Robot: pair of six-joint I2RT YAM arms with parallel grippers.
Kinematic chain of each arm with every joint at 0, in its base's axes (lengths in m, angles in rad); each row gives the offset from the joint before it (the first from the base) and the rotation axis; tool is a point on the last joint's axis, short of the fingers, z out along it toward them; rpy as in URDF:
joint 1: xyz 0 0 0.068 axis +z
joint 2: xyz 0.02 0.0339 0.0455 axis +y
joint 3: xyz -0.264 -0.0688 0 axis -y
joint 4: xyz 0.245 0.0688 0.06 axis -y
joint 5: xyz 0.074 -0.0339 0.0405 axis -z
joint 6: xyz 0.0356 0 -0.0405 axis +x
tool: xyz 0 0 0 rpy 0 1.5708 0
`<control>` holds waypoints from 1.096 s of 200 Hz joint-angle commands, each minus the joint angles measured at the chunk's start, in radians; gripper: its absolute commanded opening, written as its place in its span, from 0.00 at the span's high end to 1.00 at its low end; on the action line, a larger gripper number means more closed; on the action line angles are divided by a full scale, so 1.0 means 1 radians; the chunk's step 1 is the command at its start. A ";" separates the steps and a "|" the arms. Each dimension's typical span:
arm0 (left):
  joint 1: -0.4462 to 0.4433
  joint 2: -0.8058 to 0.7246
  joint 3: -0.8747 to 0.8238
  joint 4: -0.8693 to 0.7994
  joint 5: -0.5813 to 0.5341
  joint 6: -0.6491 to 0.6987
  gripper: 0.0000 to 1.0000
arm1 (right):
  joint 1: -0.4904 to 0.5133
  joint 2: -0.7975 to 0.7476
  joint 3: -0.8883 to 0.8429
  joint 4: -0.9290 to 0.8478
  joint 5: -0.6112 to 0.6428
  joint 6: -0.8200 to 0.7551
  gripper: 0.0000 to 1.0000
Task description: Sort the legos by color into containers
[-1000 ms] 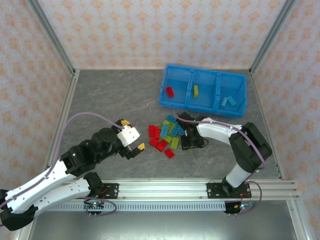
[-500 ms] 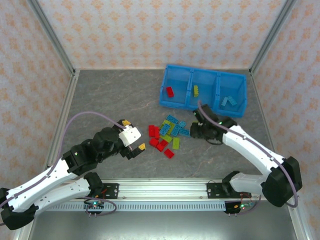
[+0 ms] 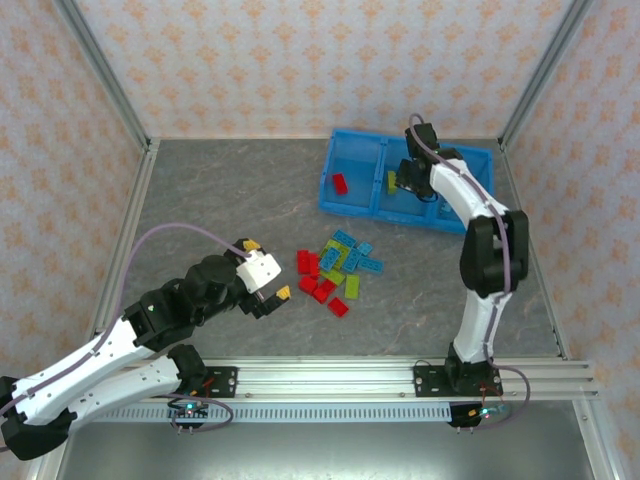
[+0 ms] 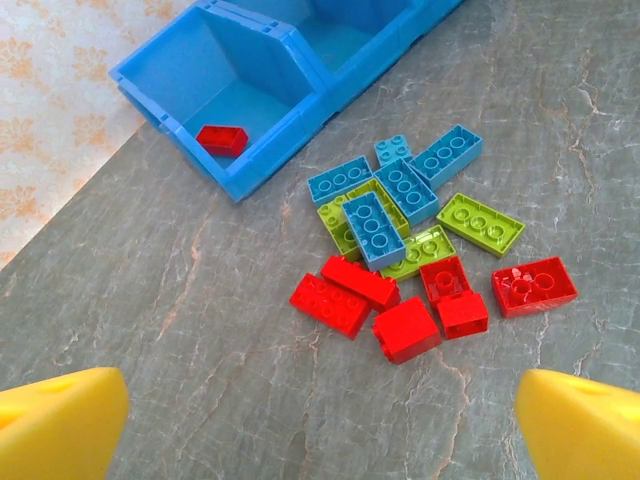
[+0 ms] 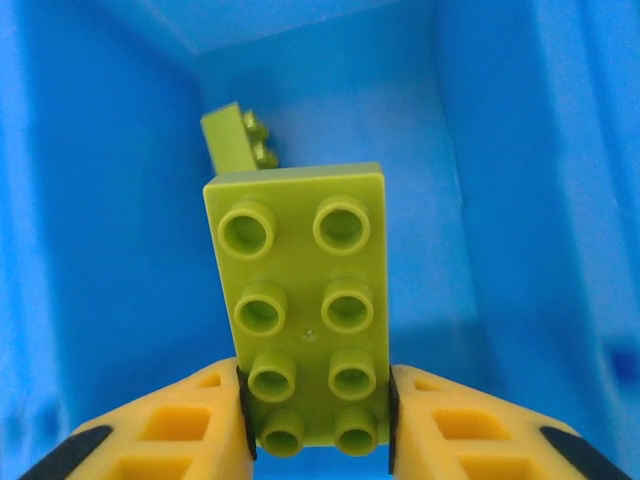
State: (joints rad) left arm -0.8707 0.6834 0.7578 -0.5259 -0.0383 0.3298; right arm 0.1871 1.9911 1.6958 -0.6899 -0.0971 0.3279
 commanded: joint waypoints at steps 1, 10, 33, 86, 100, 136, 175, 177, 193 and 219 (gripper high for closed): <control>0.004 0.008 -0.011 0.011 -0.041 -0.026 0.00 | -0.010 0.083 0.157 -0.107 0.008 -0.015 0.54; 0.004 0.019 -0.008 0.007 -0.046 -0.031 0.00 | -0.011 0.114 0.210 -0.145 0.007 -0.014 0.48; 0.004 0.051 0.000 -0.001 -0.061 -0.048 0.00 | -0.012 0.099 0.244 -0.183 0.009 -0.014 0.45; 0.004 0.142 0.051 -0.006 -0.105 -0.172 0.06 | 0.002 -0.349 -0.165 -0.094 -0.157 0.046 0.38; 0.004 0.189 0.103 -0.021 -0.102 -0.262 0.14 | 0.031 -0.524 -0.322 -0.078 -0.210 0.062 0.36; 0.007 0.406 0.221 0.013 -0.067 -0.556 0.22 | 0.168 -0.896 -0.562 -0.234 -0.274 0.066 0.27; 0.023 0.759 0.436 -0.043 -0.016 -0.667 0.22 | 0.244 -1.112 -0.616 -0.357 -0.445 0.095 0.20; 0.025 0.774 0.446 -0.043 -0.011 -0.668 0.22 | 0.245 -1.120 -0.613 -0.364 -0.444 0.098 0.20; 0.047 0.887 0.493 -0.022 0.041 -0.676 0.22 | 0.245 -1.180 -0.595 -0.402 -0.381 0.106 0.16; 0.077 1.043 0.579 -0.036 0.099 -0.671 0.22 | 0.244 -1.235 -0.596 -0.423 -0.325 0.115 0.13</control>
State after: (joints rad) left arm -0.8219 1.6279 1.2499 -0.5220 -0.0086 -0.2985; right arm 0.4278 0.8017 1.0863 -1.0458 -0.4683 0.4221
